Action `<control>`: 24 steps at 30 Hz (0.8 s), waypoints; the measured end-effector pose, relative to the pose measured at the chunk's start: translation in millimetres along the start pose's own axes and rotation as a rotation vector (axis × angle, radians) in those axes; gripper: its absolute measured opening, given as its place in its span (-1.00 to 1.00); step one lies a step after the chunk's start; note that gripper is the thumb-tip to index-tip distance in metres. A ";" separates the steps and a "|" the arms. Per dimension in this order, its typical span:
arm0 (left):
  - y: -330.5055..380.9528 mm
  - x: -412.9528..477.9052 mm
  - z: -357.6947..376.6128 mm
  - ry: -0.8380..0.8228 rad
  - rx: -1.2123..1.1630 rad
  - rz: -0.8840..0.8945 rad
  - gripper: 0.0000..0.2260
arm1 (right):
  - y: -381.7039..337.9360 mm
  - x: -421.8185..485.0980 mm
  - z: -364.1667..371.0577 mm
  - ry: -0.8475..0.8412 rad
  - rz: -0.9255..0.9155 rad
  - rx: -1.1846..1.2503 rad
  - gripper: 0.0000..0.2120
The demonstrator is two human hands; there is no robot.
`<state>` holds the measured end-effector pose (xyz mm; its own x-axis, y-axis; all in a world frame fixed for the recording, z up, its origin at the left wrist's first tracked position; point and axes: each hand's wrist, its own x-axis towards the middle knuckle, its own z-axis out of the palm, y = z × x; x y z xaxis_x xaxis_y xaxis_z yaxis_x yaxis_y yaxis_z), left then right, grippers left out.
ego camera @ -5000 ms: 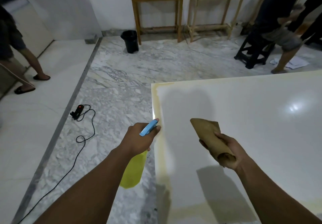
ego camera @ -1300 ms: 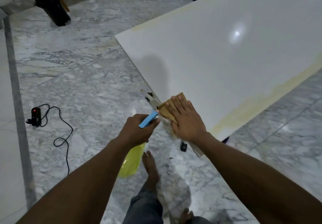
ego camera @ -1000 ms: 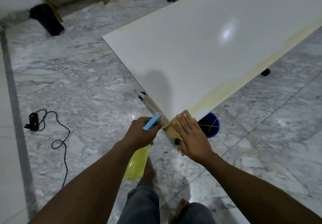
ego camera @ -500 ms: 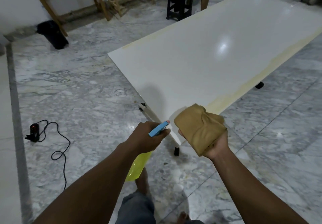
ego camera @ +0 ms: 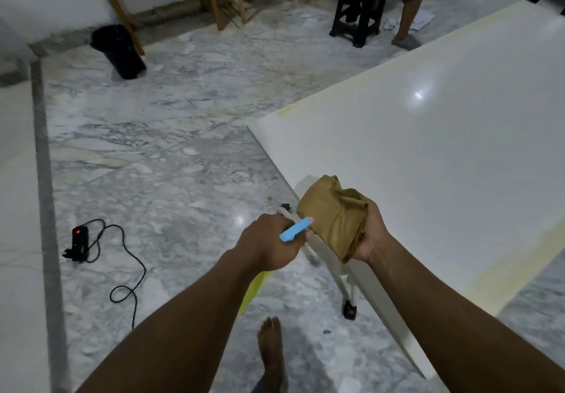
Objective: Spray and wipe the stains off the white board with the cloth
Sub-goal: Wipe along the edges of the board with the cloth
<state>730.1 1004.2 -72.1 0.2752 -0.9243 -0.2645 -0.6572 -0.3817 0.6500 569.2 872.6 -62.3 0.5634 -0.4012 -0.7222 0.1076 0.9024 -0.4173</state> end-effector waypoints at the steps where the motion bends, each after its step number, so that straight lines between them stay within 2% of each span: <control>1: -13.1 13.2 -10.9 0.019 -0.037 -0.016 -0.51 | -8.8 17.1 16.4 0.010 -0.013 -0.052 -0.64; 4: -48.3 42.6 -39.5 0.079 -0.176 -0.073 -0.58 | -40.4 66.4 59.9 0.069 -0.086 -0.264 -0.70; 8: -84.9 73.5 -72.3 0.172 -0.330 -0.136 -0.66 | -81.2 136.3 117.6 0.276 -0.284 -0.758 -0.76; 11: -111.2 97.8 -85.5 0.212 -0.337 -0.169 -0.51 | -91.8 192.8 163.3 0.287 -0.546 -1.133 -0.70; 13: -127.3 111.2 -89.3 0.223 -0.316 -0.169 -0.50 | -89.8 234.8 179.0 0.255 -0.699 -1.350 -0.71; 16: -146.7 123.9 -89.2 0.225 -0.312 -0.169 -0.45 | -66.6 297.4 174.2 0.093 -0.856 -1.773 -0.49; 18: -156.7 130.3 -88.4 0.228 -0.318 -0.171 -0.45 | -48.2 325.7 164.5 0.168 -0.911 -2.135 -0.41; 20: -164.3 135.2 -87.7 0.228 -0.323 -0.169 -0.47 | -41.6 335.4 158.1 0.243 -0.934 -2.238 -0.37; 24: -168.4 136.3 -79.4 0.205 -0.317 -0.175 -0.51 | -42.4 331.9 157.5 0.226 -0.930 -2.249 -0.46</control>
<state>934.0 942.9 -161.0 0.5183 -0.8134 -0.2640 -0.3486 -0.4828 0.8033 880.7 726.0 -197.5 0.8263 -0.5607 -0.0534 -0.5628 -0.8187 -0.1141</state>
